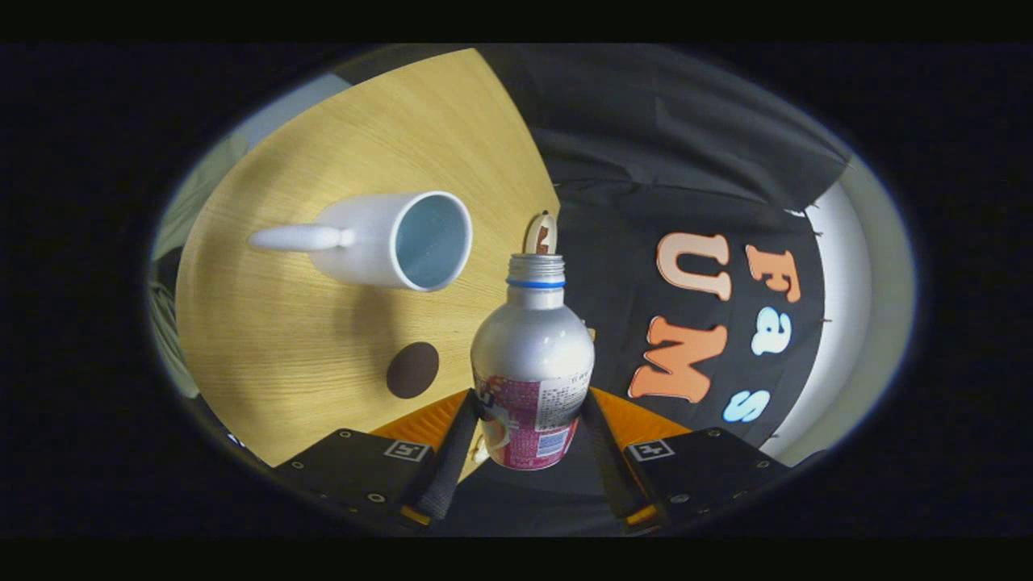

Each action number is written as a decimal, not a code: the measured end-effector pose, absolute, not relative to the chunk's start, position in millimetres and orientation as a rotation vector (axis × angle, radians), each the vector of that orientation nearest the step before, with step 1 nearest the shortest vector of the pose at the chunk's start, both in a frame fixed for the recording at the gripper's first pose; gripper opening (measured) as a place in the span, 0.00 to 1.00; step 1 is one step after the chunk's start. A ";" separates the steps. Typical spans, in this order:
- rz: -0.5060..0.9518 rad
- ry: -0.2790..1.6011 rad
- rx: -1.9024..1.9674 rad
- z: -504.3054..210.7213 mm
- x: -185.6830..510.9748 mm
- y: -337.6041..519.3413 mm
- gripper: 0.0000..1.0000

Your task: Take the bottle from table, then pour the juice into the cup, finally place the bottle on the coaster

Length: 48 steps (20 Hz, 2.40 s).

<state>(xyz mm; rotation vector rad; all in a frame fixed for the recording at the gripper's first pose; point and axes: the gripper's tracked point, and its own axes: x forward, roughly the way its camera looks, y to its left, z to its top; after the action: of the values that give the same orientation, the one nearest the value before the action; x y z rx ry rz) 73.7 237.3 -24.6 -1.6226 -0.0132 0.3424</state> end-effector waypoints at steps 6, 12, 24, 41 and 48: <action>0.344 0.046 -1.097 -15.7 94.7 216.9 0.74; 0.377 0.151 -0.536 -28.1 126.8 204.9 0.74; 0.369 0.281 -0.067 -86.7 189.9 197.0 0.74; 0.344 0.260 -0.116 -100.6 177.9 192.0 0.78; 0.322 0.249 -0.102 -81.4 155.8 178.9 0.98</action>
<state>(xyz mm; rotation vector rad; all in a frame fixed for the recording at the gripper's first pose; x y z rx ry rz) 155.8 178.9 -81.4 -0.1024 0.2489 0.3221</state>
